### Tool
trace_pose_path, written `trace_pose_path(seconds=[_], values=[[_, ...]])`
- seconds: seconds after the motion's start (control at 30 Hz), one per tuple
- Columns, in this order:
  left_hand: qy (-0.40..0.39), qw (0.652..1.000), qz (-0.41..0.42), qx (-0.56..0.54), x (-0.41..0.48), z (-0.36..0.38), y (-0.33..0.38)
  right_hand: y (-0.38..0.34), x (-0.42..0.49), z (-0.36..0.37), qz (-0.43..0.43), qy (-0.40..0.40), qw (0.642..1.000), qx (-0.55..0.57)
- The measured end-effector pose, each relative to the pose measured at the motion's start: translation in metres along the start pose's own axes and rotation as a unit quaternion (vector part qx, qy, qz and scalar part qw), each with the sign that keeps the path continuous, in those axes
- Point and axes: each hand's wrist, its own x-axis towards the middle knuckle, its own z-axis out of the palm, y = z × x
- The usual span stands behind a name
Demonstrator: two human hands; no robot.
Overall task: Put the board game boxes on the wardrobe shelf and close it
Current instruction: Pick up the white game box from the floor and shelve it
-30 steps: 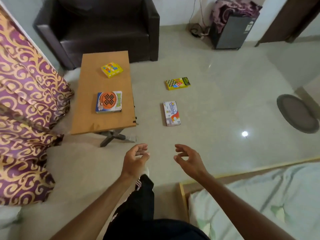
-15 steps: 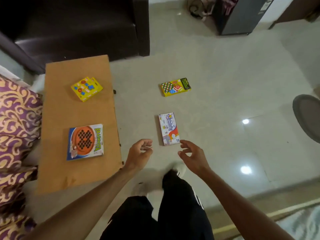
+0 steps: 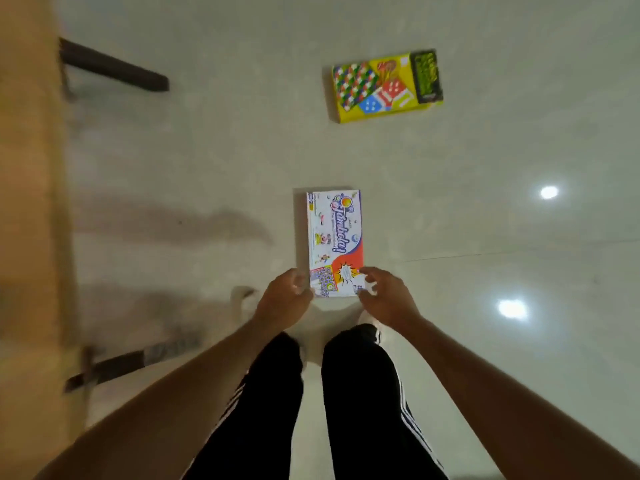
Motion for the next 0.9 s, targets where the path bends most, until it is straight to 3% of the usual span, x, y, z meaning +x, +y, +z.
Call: trace_pose_path(seconds=[0.13,0.23,0.43,0.6,0.9], values=[[0.002,0.999,-0.038,-0.012,0.13,0.053,-0.029,0.053,0.126,0.047,0.008,-0.002,1.0,-0.005],[-0.001,0.993,-0.04,-0.11,0.192,0.076,-0.038,0.07,0.184,0.074,0.016,0.031,0.999,0.039],[-0.004,0.978,-0.046,-0.206,0.207,0.072,-0.035,0.065,0.188,0.096,-0.039,0.055,0.997,0.025],[0.033,0.971,-0.003,-0.235,0.11,0.004,0.002,-0.005,0.104,0.041,-0.095,0.045,0.994,0.038],[0.12,0.954,0.024,-0.274,-0.199,-0.118,0.067,-0.153,-0.15,-0.114,-0.241,-0.062,0.967,-0.054]])
